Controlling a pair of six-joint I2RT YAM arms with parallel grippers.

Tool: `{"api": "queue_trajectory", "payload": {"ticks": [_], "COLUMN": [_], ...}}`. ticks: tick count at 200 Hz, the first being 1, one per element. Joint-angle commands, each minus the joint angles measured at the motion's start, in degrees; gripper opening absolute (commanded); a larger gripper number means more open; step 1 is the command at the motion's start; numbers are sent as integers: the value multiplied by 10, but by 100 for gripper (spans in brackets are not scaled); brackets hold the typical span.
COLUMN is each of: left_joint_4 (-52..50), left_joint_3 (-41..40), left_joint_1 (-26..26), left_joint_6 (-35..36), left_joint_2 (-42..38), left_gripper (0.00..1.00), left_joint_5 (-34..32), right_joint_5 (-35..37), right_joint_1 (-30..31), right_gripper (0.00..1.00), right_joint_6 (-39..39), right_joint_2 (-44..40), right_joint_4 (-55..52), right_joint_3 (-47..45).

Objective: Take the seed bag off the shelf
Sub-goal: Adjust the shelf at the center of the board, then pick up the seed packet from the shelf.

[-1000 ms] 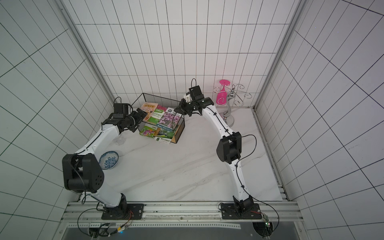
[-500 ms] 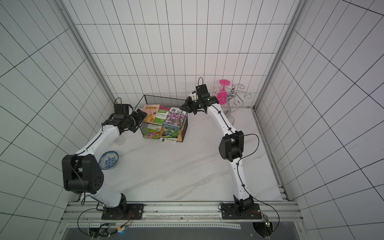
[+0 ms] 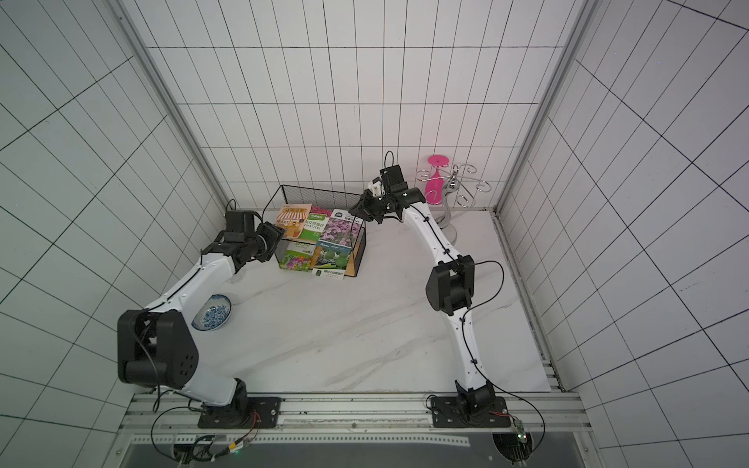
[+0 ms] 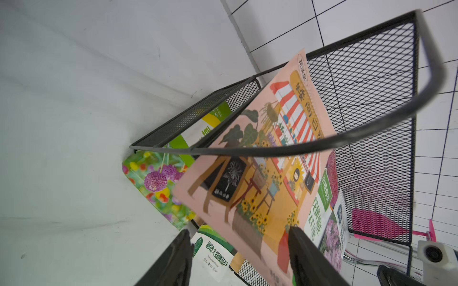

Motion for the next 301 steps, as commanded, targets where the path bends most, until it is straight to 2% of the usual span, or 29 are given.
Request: {"api": "queue_trajectory", "payload": {"ticks": [1,29,57,79,103,200,231,265,301], "left_joint_4": [37,62,75,84,94,112,108,106,102], "left_joint_3": [-14,-21,-22,-23,-24,-29,-31,-33,-31], "left_joint_1": [2,2,4,4,6,15,16,19,21], "left_joint_6": [-12,-14,-16,-14,-17,-31,-27,-27,-17], "left_joint_2": [-4,3,13,15,27,45,41,33,19], "left_gripper": [63,57,56,48,46,4,0,0,0], "left_joint_5": [-20,-21,-20,-23,-17,2,2,6,13], "right_joint_5": [-3,-5,-7,-7,-7,-7,-6,-6,-8], "right_joint_1": [1,2,2,2,2,2,2,0,-10], "right_gripper": [16,16,16,16,16,16,16,16,22], "right_joint_6": [-14,-21,-25,-28,-33,-45,-47,-49,-50], "right_joint_2": [-3,-12,-16,-23,-29,-41,-41,-43,-47], "right_joint_4": [5,6,5,6,5,3,2,1,0], "right_joint_3": [-16,-33,-42,-54,-67,-94,-95,-96,-100]}}
